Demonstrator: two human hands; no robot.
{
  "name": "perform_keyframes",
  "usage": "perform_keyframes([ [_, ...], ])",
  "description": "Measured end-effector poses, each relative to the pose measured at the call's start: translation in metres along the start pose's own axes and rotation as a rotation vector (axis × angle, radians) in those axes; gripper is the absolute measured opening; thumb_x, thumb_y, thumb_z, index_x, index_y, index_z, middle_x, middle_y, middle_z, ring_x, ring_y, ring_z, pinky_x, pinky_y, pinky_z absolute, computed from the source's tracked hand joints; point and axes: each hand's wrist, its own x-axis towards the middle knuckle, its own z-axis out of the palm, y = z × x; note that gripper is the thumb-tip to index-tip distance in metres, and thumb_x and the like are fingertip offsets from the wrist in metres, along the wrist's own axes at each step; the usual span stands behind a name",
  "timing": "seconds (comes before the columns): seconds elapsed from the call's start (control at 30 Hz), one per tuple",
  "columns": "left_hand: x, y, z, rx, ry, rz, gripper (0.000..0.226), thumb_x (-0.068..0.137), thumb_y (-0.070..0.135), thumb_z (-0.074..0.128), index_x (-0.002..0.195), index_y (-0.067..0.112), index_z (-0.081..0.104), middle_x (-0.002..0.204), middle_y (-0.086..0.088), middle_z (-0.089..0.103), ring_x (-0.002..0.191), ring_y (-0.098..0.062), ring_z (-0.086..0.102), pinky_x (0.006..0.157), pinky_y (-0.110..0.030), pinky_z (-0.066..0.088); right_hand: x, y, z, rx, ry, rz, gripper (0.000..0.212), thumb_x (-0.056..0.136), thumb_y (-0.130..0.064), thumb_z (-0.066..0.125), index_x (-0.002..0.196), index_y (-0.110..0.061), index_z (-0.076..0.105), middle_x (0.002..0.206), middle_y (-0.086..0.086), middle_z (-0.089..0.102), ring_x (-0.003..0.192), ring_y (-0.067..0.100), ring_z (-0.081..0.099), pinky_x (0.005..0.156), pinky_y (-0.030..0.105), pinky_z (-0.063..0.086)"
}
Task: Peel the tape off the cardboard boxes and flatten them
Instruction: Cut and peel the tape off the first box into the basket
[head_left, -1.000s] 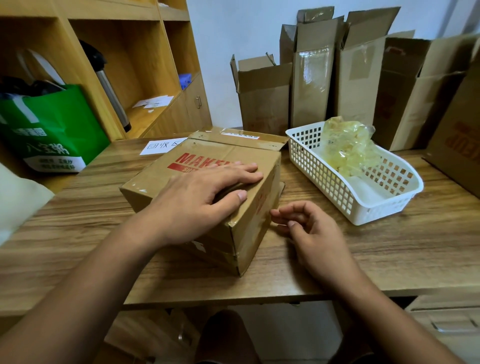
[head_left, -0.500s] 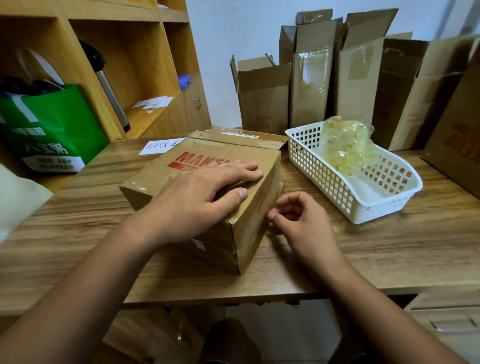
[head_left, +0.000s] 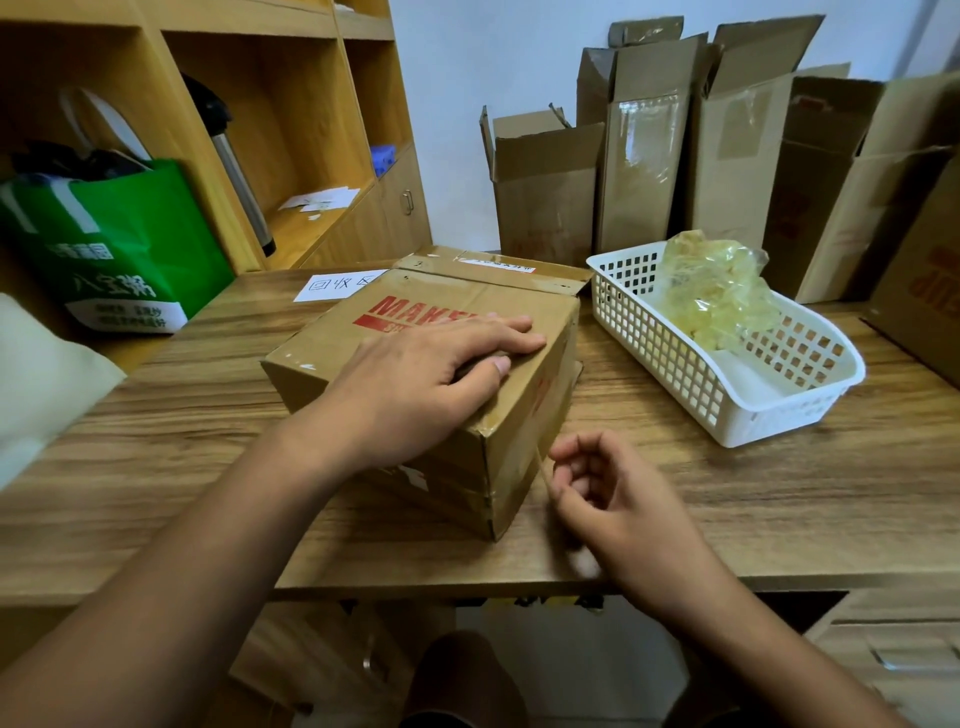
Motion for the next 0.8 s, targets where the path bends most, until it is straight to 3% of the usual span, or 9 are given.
perform_keyframes([
  [0.13, 0.000, 0.001, 0.000, 0.003, 0.004, -0.022, 0.044, 0.093, 0.050, 0.036, 0.134, 0.057, 0.053, 0.142, 0.043, 0.042, 0.131, 0.023, 0.028, 0.109, -0.031, 0.038, 0.005, -0.003, -0.007, -0.061, 0.004, 0.042, 0.028, 0.094, -0.012, 0.060, 0.109, -0.035, 0.061, 0.077, -0.007, 0.059, 0.066, 0.013, 0.055, 0.069, 0.042, 0.052],
  [0.3, 0.001, 0.002, 0.000, 0.007, 0.004, -0.044, 0.043, 0.094, 0.053, 0.035, 0.133, 0.061, 0.050, 0.142, 0.047, 0.038, 0.136, 0.019, 0.029, 0.110, -0.044, 0.040, 0.008, -0.010, -0.004, -0.205, -0.017, 0.003, 0.013, 0.095, -0.026, 0.067, 0.105, -0.033, 0.067, 0.068, -0.011, 0.061, 0.060, 0.007, 0.059, 0.065, 0.033, 0.053],
  [0.43, 0.001, 0.003, 0.000, -0.013, 0.009, -0.053, 0.043, 0.093, 0.052, 0.036, 0.132, 0.061, 0.051, 0.141, 0.047, 0.040, 0.137, 0.018, 0.030, 0.112, -0.045, 0.039, -0.001, -0.010, -0.005, -0.406, 0.124, -0.097, 0.013, 0.093, -0.026, 0.069, 0.090, -0.039, 0.070, 0.085, -0.014, 0.065, 0.081, 0.001, 0.060, 0.066, 0.018, 0.045],
  [0.57, 0.003, 0.004, 0.001, -0.020, 0.027, -0.064, 0.044, 0.092, 0.053, 0.035, 0.131, 0.059, 0.054, 0.141, 0.044, 0.043, 0.137, 0.014, 0.033, 0.111, -0.045, 0.040, -0.037, -0.008, 0.004, -0.452, 0.026, -0.225, 0.010, 0.093, -0.026, 0.066, 0.086, -0.033, 0.068, 0.090, -0.015, 0.059, 0.087, 0.006, 0.061, 0.070, 0.018, 0.046],
  [0.67, 0.004, 0.004, 0.002, -0.001, 0.038, -0.079, 0.044, 0.093, 0.056, 0.033, 0.131, 0.060, 0.053, 0.141, 0.043, 0.042, 0.137, 0.012, 0.035, 0.109, -0.045, 0.041, -0.059, -0.009, 0.009, -0.423, -0.048, -0.310, 0.007, 0.091, -0.036, 0.057, 0.089, -0.033, 0.064, 0.092, -0.015, 0.055, 0.085, 0.010, 0.062, 0.068, 0.017, 0.048],
  [0.8, 0.006, 0.006, 0.003, 0.022, 0.057, -0.105, 0.047, 0.092, 0.057, 0.031, 0.133, 0.058, 0.054, 0.143, 0.040, 0.044, 0.137, 0.006, 0.038, 0.108, -0.045, 0.042, -0.052, -0.012, -0.003, -0.285, 0.077, -0.291, 0.009, 0.085, -0.043, 0.062, 0.087, -0.034, 0.062, 0.100, -0.012, 0.053, 0.101, 0.012, 0.063, 0.081, 0.015, 0.050],
])
